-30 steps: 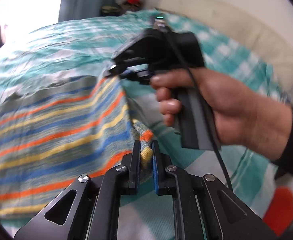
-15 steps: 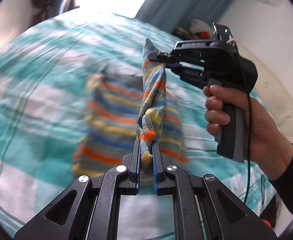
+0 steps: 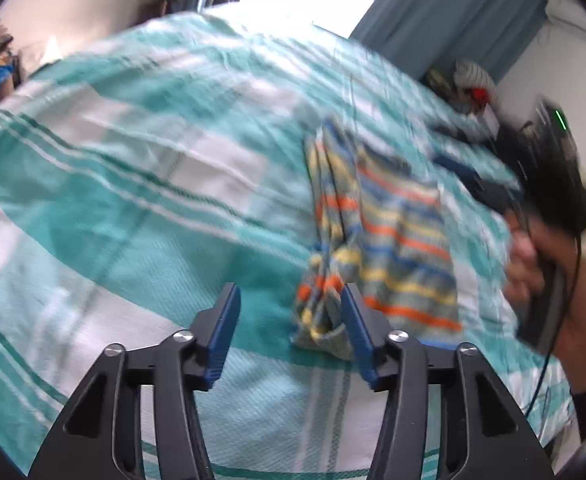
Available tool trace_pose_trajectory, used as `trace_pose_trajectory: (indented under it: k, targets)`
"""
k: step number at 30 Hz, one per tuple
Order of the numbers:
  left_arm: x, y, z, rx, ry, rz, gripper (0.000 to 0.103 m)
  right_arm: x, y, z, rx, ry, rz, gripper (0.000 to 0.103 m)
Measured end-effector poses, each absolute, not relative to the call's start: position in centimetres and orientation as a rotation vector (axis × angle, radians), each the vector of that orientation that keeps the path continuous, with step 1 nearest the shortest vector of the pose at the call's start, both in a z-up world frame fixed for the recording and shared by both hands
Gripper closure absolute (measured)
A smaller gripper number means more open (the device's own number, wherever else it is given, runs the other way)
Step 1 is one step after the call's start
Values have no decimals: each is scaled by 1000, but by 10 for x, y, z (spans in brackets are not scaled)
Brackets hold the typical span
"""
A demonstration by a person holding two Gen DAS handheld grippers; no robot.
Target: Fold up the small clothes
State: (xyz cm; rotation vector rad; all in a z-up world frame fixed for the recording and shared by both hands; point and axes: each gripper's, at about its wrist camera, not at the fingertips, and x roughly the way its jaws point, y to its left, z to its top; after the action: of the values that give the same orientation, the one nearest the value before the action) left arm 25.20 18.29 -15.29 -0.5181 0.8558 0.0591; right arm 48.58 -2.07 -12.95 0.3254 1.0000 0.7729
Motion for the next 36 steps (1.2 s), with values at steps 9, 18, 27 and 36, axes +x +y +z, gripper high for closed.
trace_pose_trajectory:
  k: [9,18,27,36]
  targets:
    - [331,141,-159,-255,940,10,46,387,-81,-132,-32,960,736,69]
    - [339,169,-160,-243,976,81,62,350,-69,-199,15,1045,766,69]
    - [415,138,-161,-92,987,86,16,342,-78,-211,76,979,721,68]
    - [421,176,-173,-209,1022,45,23,373,-99,-134,99,933,763,51]
